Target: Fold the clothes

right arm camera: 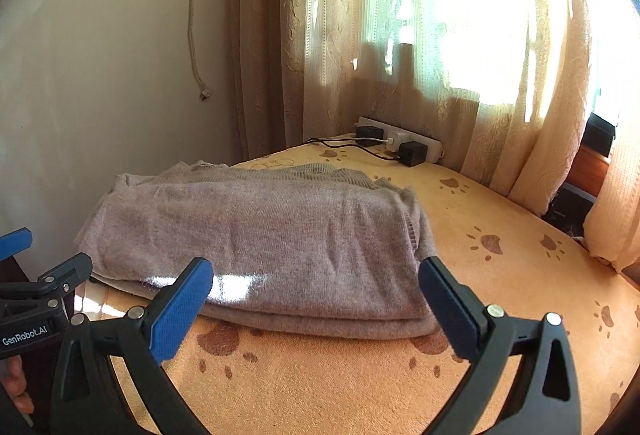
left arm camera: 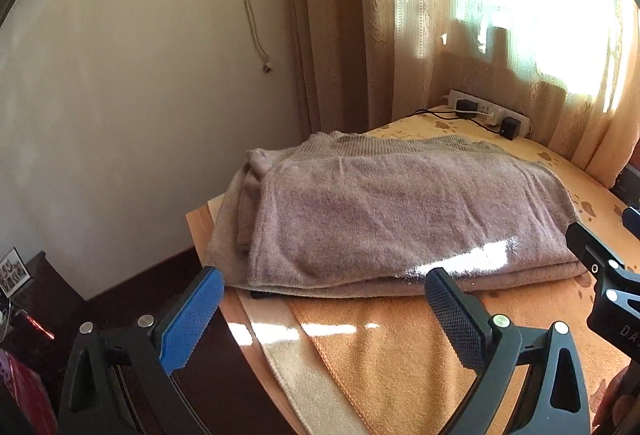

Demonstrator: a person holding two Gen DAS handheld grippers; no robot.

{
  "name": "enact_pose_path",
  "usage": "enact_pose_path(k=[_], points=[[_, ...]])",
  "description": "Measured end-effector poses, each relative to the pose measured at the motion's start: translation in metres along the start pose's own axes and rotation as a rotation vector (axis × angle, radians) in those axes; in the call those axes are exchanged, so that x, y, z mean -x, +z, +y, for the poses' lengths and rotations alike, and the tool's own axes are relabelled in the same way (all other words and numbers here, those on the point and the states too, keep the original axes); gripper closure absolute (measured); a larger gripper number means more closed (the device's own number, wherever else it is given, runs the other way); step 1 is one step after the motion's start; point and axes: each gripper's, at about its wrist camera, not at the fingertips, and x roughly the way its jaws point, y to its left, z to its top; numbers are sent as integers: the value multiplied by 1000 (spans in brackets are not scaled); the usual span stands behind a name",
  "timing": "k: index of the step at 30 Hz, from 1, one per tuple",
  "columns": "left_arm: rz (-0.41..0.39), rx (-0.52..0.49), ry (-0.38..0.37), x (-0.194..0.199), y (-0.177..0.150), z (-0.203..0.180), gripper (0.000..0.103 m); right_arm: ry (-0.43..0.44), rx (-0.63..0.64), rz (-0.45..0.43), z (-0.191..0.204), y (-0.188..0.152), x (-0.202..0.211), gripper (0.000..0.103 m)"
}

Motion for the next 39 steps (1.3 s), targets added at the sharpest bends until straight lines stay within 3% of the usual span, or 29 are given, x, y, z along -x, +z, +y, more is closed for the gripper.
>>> enact_pose_path(k=[6,21,30,39], points=[[47,22,-8,-5,-2,0,1,26,0,25,1,-1,-4,0],[47,-33,-39,-3,-5,-18,1,40,24,55,6,-9,-11,0],[-9,-70,-47,9,-6,-26,1,33,25,53,6,-9,-11,0],[-11,-70,-50,11,-7,-26,1,31,23,49,5,-9,-11,0]])
